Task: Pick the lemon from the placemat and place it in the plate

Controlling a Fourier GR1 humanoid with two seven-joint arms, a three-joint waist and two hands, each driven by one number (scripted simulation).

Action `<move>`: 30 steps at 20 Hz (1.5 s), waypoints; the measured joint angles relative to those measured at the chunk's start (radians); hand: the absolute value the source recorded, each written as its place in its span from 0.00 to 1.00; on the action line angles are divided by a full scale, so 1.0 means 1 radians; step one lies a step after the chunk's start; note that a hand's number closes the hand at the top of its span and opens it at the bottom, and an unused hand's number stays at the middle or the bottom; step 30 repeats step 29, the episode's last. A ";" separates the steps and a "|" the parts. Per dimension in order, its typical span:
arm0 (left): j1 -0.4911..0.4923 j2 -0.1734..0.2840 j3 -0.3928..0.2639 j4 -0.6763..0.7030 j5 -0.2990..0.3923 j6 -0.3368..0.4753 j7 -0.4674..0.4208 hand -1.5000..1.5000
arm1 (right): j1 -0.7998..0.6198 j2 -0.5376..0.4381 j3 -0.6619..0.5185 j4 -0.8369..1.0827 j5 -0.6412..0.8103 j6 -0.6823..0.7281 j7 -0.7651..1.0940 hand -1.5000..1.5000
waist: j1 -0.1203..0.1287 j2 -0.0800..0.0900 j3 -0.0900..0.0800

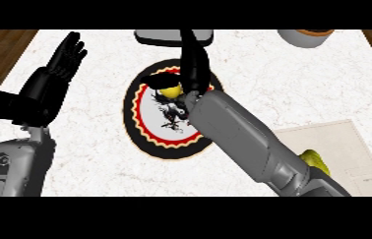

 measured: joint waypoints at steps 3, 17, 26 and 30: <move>0.049 0.004 0.014 -0.025 0.000 0.000 -0.010 0.50 | 0.043 -0.008 -0.049 -0.043 -0.024 -0.003 -0.042 0.00 | -0.024 -0.007 0.000; 0.046 -0.009 0.038 -0.018 -0.012 0.009 0.007 0.50 | 0.469 -0.269 -0.194 -0.485 -0.085 0.185 -0.198 0.00 | -0.067 -0.015 0.000; 0.072 -0.005 0.052 -0.034 -0.012 -0.017 0.003 0.50 | 0.729 -0.429 -0.323 -0.722 -0.132 0.365 -0.249 0.00 | -0.065 -0.015 -0.001; 0.042 -0.003 0.059 -0.024 -0.013 -0.020 0.018 0.50 | 0.771 -0.433 -0.368 -0.718 -0.119 0.410 -0.294 0.00 | -0.062 -0.014 0.000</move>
